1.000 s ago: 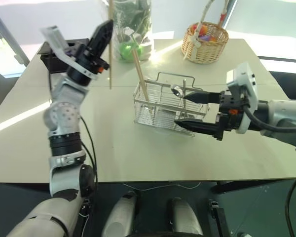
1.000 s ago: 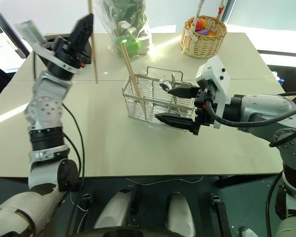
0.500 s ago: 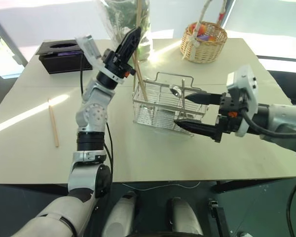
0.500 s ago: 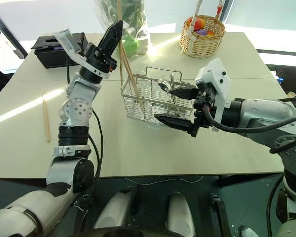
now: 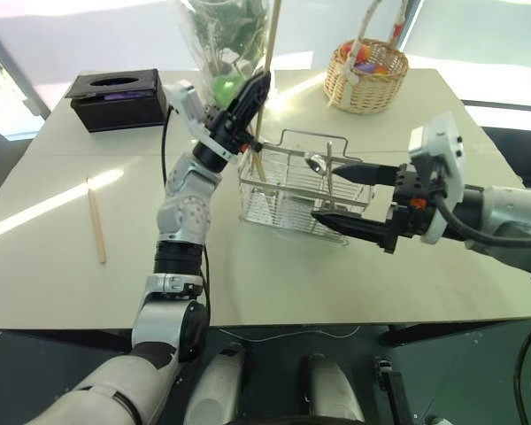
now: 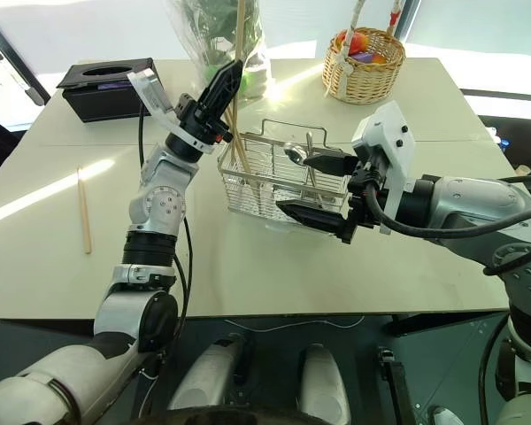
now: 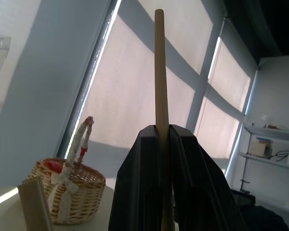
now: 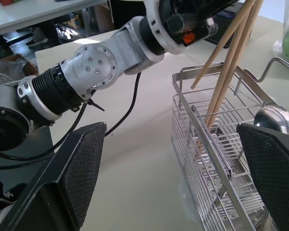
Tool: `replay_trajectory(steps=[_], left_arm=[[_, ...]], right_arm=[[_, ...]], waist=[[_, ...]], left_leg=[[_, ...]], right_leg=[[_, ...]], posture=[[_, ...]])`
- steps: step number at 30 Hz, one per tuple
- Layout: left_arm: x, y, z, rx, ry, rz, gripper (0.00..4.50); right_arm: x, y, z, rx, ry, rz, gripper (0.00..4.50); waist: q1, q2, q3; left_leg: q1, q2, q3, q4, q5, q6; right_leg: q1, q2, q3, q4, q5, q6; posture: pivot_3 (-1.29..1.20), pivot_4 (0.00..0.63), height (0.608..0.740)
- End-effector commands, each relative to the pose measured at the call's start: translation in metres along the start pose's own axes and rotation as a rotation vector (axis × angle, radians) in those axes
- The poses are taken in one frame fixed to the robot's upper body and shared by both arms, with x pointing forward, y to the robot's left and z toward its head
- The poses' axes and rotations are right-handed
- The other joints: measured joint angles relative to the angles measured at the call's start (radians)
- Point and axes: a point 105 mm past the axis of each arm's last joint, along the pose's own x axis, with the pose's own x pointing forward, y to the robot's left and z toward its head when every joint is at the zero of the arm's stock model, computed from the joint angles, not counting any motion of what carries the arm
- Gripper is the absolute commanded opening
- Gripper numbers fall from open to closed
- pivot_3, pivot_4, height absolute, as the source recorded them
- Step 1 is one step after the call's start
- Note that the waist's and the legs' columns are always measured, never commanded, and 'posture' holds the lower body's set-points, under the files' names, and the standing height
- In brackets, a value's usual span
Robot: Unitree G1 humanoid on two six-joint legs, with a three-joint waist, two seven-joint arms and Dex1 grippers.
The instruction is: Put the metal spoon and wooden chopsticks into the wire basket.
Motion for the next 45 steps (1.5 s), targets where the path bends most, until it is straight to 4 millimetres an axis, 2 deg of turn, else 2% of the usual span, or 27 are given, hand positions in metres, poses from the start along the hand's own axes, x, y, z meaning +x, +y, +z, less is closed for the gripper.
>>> replay_trajectory(steps=[1,7,8,11,15,18,19,21,23,25,27,29,31,36,39,43,45], left_arm=[[0.003,-0.007,0.003,0.036,-0.01,-0.034,1.2],[0.003,-0.005,0.006,0.043,-0.017,-0.028,4.25],[0.004,-0.005,0.008,0.047,-0.021,-0.029,4.42],[0.008,-0.003,0.022,0.06,-0.052,-0.029,4.42],[0.022,0.006,0.068,0.064,-0.146,0.036,4.42],[0.017,0.042,0.1,0.121,-0.118,0.252,4.42],[0.007,0.059,0.108,0.178,-0.085,0.349,4.42],[-0.013,0.079,0.116,0.297,0.0,0.469,4.42],[-0.044,0.105,0.114,0.441,0.148,0.648,4.42],[-0.091,0.131,0.113,0.597,0.328,0.881,4.42],[-0.144,0.145,0.116,0.684,0.463,1.101,4.42],[-0.192,0.146,0.119,0.718,0.555,1.269,4.42],[-0.228,0.14,0.119,0.736,0.628,1.375,4.42],[-0.299,0.117,0.121,0.71,0.755,1.626,4.42],[-0.316,0.111,0.118,0.661,0.789,1.688,4.42],[-0.316,0.11,0.106,0.605,0.823,1.643,4.42],[-0.311,0.111,0.108,0.644,0.803,1.61,4.42]], right_arm=[[-0.005,0.001,0.015,-0.048,-0.05,-0.009,4.5],[-0.005,0.0,0.015,-0.049,-0.053,-0.012,4.5],[-0.005,0.0,0.015,-0.048,-0.053,-0.012,4.5],[-0.006,0.0,0.014,-0.045,-0.052,-0.012,4.5],[-0.006,0.002,0.014,-0.043,-0.044,0.002,4.5],[-0.007,0.007,0.016,-0.027,-0.047,0.048,4.5],[-0.007,0.01,0.017,-0.014,-0.053,0.077,4.5],[-0.006,0.015,0.018,0.003,-0.058,0.121,4.5],[-0.005,0.019,0.016,0.012,-0.051,0.147,4.5],[-0.002,0.022,0.012,0.021,-0.043,0.167,4.5],[0.0,0.024,0.009,0.029,-0.038,0.183,4.5],[0.003,0.027,0.007,0.038,-0.039,0.199,4.5],[0.006,0.028,0.005,0.046,-0.043,0.211,4.5],[0.011,0.032,0.002,0.066,-0.057,0.233,4.5],[0.012,0.032,0.003,0.068,-0.061,0.242,4.5],[0.014,0.032,0.005,0.066,-0.065,0.25,4.5],[0.013,0.032,0.005,0.066,-0.064,0.25,4.5]], waist=[[0.0,0.0,0.0],[0.0,0.0,0.0],[0.0,0.0,0.0],[0.0,0.0,0.0],[0.0,0.0,0.0],[-0.004,0.0,0.0],[-0.009,0.0,0.0],[-0.023,0.001,0.0],[-0.029,0.001,0.0],[-0.028,0.001,0.0],[-0.029,0.001,0.0],[-0.031,0.0,0.0],[-0.029,-0.001,0.0],[-0.021,-0.001,0.0],[-0.018,-0.001,0.0],[-0.019,-0.002,0.0],[-0.022,-0.002,-0.001]], left_leg=[[0.0,0.0,0.0,0.0,0.0,0.0],[0.0,0.0,0.0,0.0,0.0,0.0],[0.0,0.0,0.0,0.0,0.0,0.0],[0.0,0.0,0.0,0.0,0.0,0.0],[0.0,0.0,-0.001,0.0,0.0,0.0],[0.0,0.0,-0.001,0.0,0.0,0.0],[0.0,0.0,-0.001,0.0,0.0,0.0],[0.001,0.001,-0.001,0.0,0.0,0.0],[0.002,0.001,-0.001,-0.001,0.0,0.0],[0.002,0.001,-0.001,-0.002,0.0,0.0],[0.002,0.001,-0.001,-0.002,0.0,0.0],[0.002,0.001,-0.001,-0.002,0.0,0.0],[0.001,0.001,-0.001,-0.002,-0.001,0.0],[0.0,0.001,-0.002,-0.002,-0.002,-0.003],[0.0,0.0,-0.003,-0.002,-0.003,-0.003],[0.0,0.0,-0.002,-0.002,-0.003,-0.003],[0.0,0.0,-0.002,-0.002,-0.003,-0.003]], right_leg=[[0.0,0.0,0.0,0.0,0.0,0.0],[0.0,0.0,0.0,0.0,0.0,0.0],[0.0,0.0,0.0,0.0,0.0,0.0],[0.0,0.0,0.0,0.0,0.0,0.0],[0.0,0.0,0.0,0.0,0.0,0.001],[-0.001,0.001,0.0,0.0,0.001,0.001],[0.0,0.001,0.0,0.0,0.001,0.002],[0.0,0.002,0.001,0.001,0.002,0.005],[0.0,0.002,0.001,0.002,0.003,0.005],[0.0,0.002,0.001,0.002,0.003,0.005],[0.0,0.002,0.001,0.002,0.003,0.005],[-0.001,0.002,0.002,0.002,0.003,0.005],[-0.002,0.002,0.002,0.003,0.003,0.005],[-0.003,-0.001,0.002,0.001,0.003,0.003],[-0.003,-0.002,0.0,0.001,0.002,-0.001],[-0.003,-0.002,0.0,0.001,0.002,-0.001],[-0.003,-0.002,0.001,0.001,0.002,-0.001]], posture=[[0.0,0.15,0.74],[0.0,0.15,0.74],[0.0,0.15,0.74],[0.0,0.15,0.74],[0.0,0.15,0.74],[0.0,0.15,0.74],[0.0,0.15,0.74],[0.0,0.15,0.74],[0.0,0.15,0.74],[0.0,0.15,0.74],[0.0,0.15,0.74],[0.0,0.15,0.74],[0.0,0.15,0.74],[0.0,0.15,0.74],[0.0,0.15,0.74],[0.0,0.15,0.74],[0.0,0.15,0.74]])
